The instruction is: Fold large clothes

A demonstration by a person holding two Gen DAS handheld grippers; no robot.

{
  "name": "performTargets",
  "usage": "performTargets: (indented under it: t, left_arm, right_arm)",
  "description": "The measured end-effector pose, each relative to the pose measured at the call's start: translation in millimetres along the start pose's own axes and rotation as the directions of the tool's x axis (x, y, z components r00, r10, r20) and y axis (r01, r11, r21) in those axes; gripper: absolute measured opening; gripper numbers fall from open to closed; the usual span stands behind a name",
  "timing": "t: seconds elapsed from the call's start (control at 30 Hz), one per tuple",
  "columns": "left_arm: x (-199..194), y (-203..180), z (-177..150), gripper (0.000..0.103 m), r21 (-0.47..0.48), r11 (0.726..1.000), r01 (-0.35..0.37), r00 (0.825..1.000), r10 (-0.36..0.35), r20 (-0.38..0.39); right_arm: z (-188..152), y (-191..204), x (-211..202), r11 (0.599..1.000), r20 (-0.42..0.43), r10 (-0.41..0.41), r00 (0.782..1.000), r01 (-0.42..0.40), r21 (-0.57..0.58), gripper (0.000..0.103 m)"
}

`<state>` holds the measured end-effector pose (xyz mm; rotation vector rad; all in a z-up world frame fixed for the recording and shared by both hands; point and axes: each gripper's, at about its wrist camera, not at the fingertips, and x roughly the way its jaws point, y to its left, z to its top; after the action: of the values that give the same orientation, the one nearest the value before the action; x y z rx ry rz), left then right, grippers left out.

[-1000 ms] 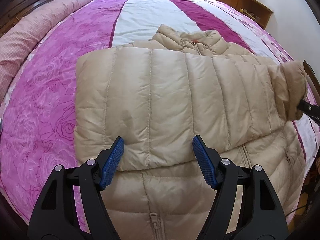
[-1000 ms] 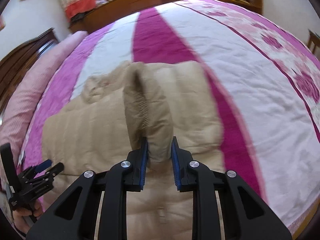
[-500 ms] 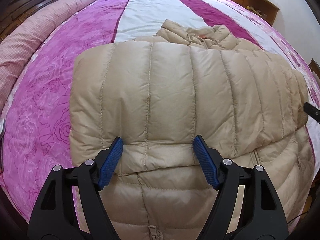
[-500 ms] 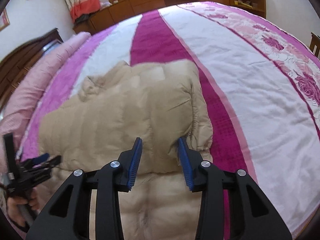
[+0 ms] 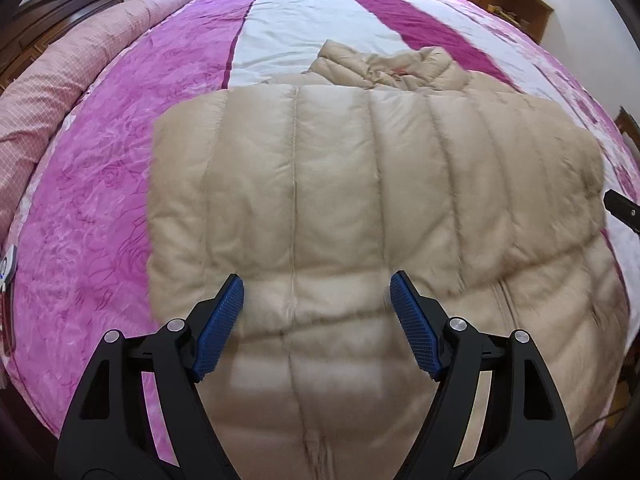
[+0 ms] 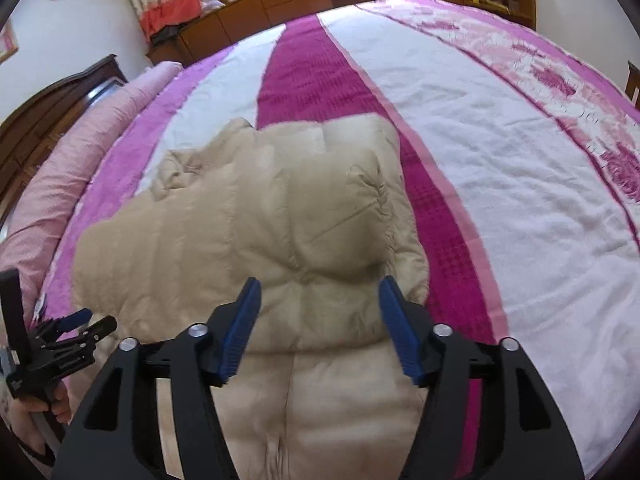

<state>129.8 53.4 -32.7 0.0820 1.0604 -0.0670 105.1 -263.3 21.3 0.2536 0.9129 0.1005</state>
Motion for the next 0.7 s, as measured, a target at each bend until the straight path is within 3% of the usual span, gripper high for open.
performTargets:
  t: [0.4,0.7]
  left_arm:
    - [-65,26,-76,0.076,-0.042,0.999,0.004,0.999,-0.006,-0.037]
    - [-88,42,-126,0.076,-0.088,0.996,-0.01,0.999,0.005,-0.049]
  right_arm:
    - [-70,-9,-65,0.996,-0.088,-0.044,0.995,0.037,-0.083,0.071]
    - [-121,-22,-83,0.992,-0.137,-0.092,0.986,0.078,-0.103,0.073]
